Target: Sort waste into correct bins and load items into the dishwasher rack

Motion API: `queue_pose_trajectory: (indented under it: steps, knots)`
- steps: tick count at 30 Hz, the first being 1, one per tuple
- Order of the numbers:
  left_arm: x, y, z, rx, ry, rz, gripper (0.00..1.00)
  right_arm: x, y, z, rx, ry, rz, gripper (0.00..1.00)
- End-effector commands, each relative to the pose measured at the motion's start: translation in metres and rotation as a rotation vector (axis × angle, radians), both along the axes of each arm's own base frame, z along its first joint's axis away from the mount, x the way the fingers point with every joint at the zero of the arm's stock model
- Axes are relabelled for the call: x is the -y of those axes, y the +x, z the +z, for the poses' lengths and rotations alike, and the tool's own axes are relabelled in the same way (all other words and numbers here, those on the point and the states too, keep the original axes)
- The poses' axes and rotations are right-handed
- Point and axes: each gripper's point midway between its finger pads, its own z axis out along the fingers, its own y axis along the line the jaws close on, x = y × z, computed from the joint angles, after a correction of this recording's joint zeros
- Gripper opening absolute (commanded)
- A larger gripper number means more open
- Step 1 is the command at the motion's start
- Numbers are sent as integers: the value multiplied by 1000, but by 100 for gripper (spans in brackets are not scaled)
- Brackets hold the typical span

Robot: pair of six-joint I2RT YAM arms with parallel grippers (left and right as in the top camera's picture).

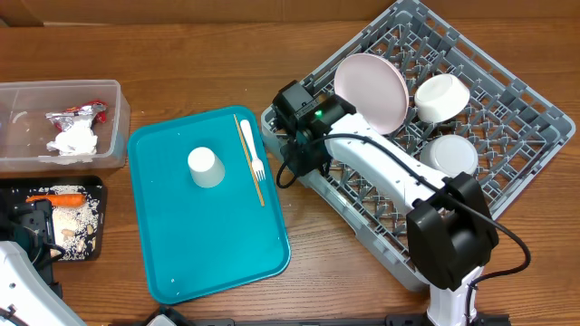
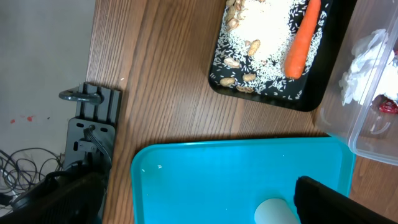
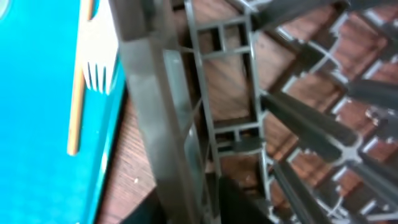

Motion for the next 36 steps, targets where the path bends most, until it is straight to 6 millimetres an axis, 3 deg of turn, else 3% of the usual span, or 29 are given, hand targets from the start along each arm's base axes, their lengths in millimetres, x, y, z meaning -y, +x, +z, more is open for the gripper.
queue_pose_trajectory:
  steps: [1, 3, 18, 28, 29, 32, 36]
  knots:
    - [-2, 1, 3, 14, 7, 21, 100, 15, 22, 2, 45, -1, -83, 20]
    - [-2, 1, 3, 14, 7, 21, 100, 21, 35, 4, 68, 15, -120, 15]
    - [-2, 1, 3, 14, 7, 21, 100, 63, 128, 31, 304, 169, -460, 8]
    - [-2, 1, 3, 14, 7, 21, 100, 79, 168, 58, 516, 201, -676, 7]
    - [-2, 1, 3, 14, 7, 21, 100, 80, 171, 61, 530, 205, -682, 8]
    - [-2, 1, 3, 14, 7, 21, 100, 81, 179, 75, 570, 217, -690, 29]
    - [-2, 1, 3, 14, 7, 21, 100, 79, 180, 102, 567, 220, -686, 40]
